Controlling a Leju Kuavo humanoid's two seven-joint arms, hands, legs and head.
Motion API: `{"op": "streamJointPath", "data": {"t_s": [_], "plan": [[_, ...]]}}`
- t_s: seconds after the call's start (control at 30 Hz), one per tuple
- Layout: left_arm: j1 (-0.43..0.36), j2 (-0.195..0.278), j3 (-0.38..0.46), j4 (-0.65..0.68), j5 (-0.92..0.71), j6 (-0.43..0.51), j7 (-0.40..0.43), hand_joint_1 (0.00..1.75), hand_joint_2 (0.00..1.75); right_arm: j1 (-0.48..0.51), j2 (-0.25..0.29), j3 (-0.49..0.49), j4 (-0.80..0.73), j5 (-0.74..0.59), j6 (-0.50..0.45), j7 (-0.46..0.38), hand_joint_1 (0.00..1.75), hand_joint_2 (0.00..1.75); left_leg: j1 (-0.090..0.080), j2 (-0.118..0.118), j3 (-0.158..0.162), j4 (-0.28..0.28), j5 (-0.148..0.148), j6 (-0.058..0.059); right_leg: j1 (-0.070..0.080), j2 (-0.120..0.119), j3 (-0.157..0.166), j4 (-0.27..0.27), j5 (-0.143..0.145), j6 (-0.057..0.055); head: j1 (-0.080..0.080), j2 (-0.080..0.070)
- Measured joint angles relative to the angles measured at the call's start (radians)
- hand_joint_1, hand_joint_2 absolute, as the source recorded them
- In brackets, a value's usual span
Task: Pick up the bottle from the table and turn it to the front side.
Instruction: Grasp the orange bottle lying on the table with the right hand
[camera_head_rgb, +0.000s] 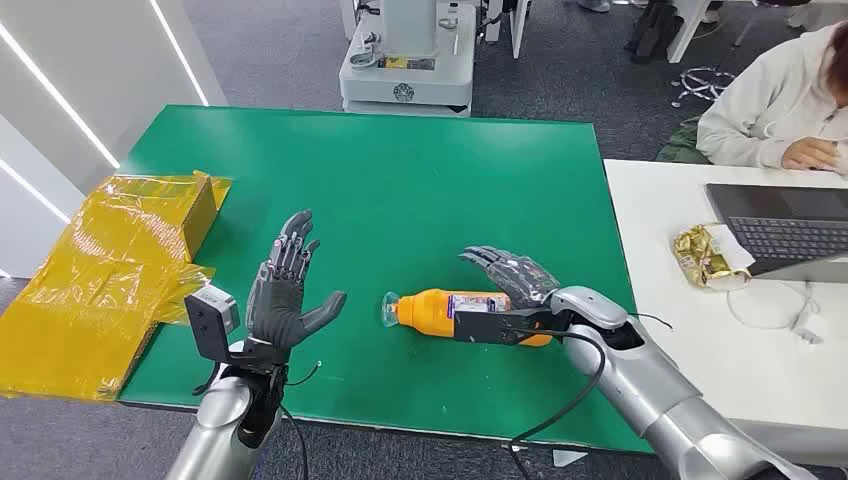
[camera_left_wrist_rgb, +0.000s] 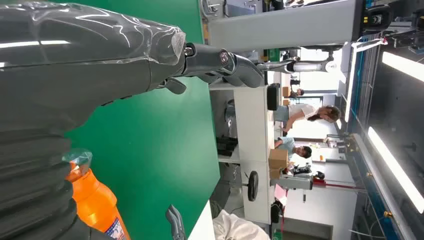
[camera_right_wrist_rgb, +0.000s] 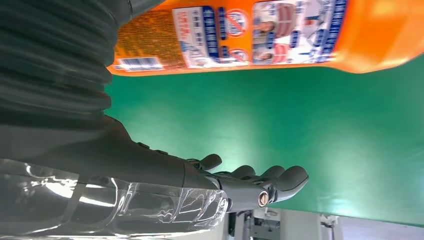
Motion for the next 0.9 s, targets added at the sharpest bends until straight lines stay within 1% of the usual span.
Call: {"op": "streamJointPath", "data": {"t_s": [0.23,0.4,0.6,0.77,0.9], "plan": [[-0.004,0.000,0.000,0.009,0.043,-0.042,0.014,0.00,1.75,-0.009,0.021,0.035,0.033,0.015,-0.044,-0.026,0.00,1.75,0.000,0.000,-0.001,0.000,0.000,0.000,0.000,0.000,0.000,0.000,0.000,0.000,0.000,0.000],[-0.009,0.000,0.000,0.016,0.054,-0.051,0.020,0.00,1.75,-0.016,0.036,0.056,0.049,0.023,-0.045,-0.026,0.00,1.75,0.000,-0.001,-0.001,0.000,0.000,0.000,0.000,-0.001,0.000,0.000,0.000,0.000,0.000,0.000],[-0.010,0.001,0.000,0.021,0.100,-0.082,0.044,0.00,1.75,-0.032,0.046,0.084,0.073,0.019,0.011,0.001,0.00,1.75,0.000,-0.001,-0.001,0.000,0.000,0.000,0.000,-0.001,0.000,0.000,0.000,0.000,0.000,0.000],[-0.010,0.000,0.001,0.021,0.131,-0.106,0.078,0.00,1.75,-0.041,0.045,0.106,0.084,0.002,0.075,0.052,0.00,1.75,0.000,0.000,-0.001,0.000,0.000,0.000,0.000,0.000,-0.001,0.000,0.000,0.000,0.000,0.000],[-0.009,-0.001,0.001,0.021,0.134,-0.113,0.094,0.00,1.75,-0.045,0.041,0.132,0.089,0.015,0.094,0.084,0.00,1.75,0.000,0.000,-0.001,0.000,0.000,0.000,0.000,0.000,-0.001,0.000,0.000,0.000,0.000,0.000]]}}
